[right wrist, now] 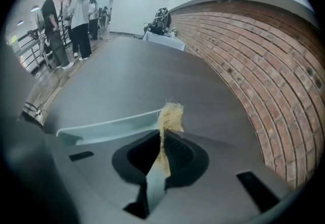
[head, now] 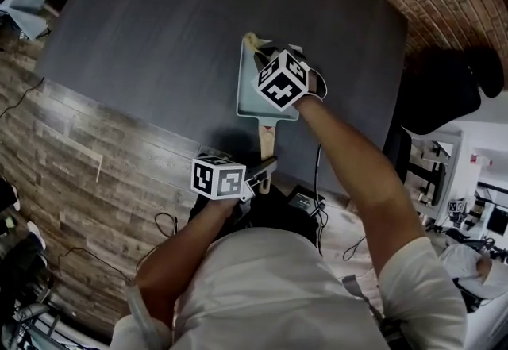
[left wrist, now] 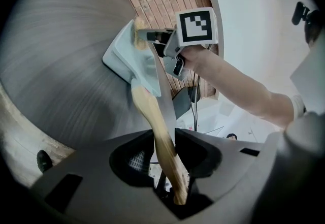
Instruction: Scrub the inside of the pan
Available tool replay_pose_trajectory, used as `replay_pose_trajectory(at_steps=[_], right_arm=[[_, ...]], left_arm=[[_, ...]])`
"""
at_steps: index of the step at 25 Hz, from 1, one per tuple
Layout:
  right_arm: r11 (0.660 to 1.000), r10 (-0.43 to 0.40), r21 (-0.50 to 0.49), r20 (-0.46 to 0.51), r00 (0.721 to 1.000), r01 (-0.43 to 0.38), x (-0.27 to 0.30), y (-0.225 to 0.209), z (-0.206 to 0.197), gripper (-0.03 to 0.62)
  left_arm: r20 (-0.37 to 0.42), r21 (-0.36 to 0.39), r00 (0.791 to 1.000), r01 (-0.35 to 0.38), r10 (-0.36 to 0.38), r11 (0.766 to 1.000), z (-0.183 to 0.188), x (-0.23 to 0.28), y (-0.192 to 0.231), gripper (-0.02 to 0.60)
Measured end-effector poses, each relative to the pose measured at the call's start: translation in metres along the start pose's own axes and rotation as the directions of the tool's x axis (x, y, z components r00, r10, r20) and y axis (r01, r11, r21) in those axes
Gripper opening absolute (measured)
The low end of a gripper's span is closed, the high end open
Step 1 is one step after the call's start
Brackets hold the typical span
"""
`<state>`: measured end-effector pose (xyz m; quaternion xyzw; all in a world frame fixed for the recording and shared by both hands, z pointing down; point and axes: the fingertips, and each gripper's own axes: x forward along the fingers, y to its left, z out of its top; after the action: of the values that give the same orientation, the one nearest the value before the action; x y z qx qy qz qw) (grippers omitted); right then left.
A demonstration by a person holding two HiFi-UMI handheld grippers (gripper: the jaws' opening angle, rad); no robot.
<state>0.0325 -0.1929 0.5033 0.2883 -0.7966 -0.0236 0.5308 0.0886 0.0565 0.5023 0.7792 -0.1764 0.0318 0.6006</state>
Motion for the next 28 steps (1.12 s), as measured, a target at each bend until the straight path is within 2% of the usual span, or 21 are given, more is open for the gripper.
replay_pose_trajectory(at_steps=[4, 11, 28], right_arm=[[0.995, 0.019, -0.093, -0.069, 0.997, -0.026, 0.015, 0.015, -0.005, 0.032], [0.981, 0.114, -0.144, -0.136, 0.984, -0.133, 0.016, 0.022, -0.005, 0.032], [0.913, 0.287, -0.247, -0.179, 0.941, -0.326, -0.005, 0.073, -0.013, 0.034]], left_arm=[[-0.026, 0.031, 1.0, -0.003, 0.004, 1.0, 0.0, 0.0, -0.001, 0.127], [-0.067, 0.069, 0.998, 0.003, 0.001, 0.998, -0.001, -0.001, -0.001, 0.133], [-0.14, 0.095, 0.989, 0.055, -0.041, 0.994, -0.003, 0.001, -0.003, 0.14]])
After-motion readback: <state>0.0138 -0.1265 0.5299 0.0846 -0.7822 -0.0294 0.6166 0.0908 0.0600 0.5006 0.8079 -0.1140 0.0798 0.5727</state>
